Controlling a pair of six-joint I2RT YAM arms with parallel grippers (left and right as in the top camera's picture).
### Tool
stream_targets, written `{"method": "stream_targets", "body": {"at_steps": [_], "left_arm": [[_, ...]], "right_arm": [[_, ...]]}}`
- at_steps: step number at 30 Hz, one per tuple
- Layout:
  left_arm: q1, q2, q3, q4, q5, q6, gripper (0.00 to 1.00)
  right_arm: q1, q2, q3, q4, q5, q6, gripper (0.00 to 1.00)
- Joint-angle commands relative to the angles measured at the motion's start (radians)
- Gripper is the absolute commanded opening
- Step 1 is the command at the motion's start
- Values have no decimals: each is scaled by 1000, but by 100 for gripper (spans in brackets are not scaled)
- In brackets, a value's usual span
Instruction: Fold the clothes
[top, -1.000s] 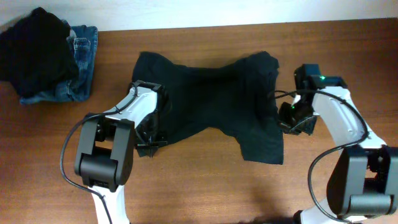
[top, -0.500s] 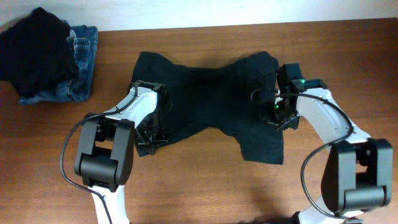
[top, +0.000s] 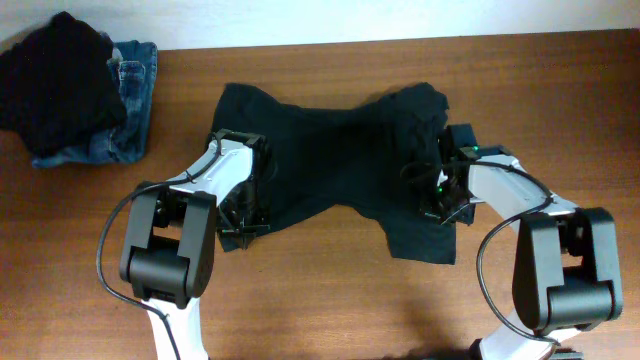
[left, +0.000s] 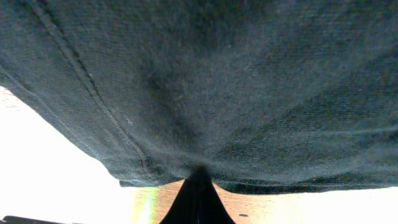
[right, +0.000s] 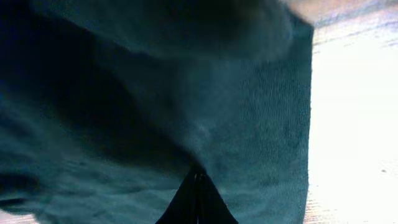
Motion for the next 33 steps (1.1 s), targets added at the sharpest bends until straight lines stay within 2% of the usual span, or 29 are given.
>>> {"method": "stream_targets", "body": {"at_steps": [1,16,22,33], "left_arm": [[3,5,-8,10,1,12,1],[3,5,-8,6,0,13,1],[4,5,-8,-15,-9,12,1],[31,5,-9,-82,-18,12,1]], "right_arm": [[5,7,-27,4,6,30,4],[-20,87,-153,6,6,204,6],[-106,107,-183,-28,6,272,4],[-295,107,-184,-89,50,271,4]]}}
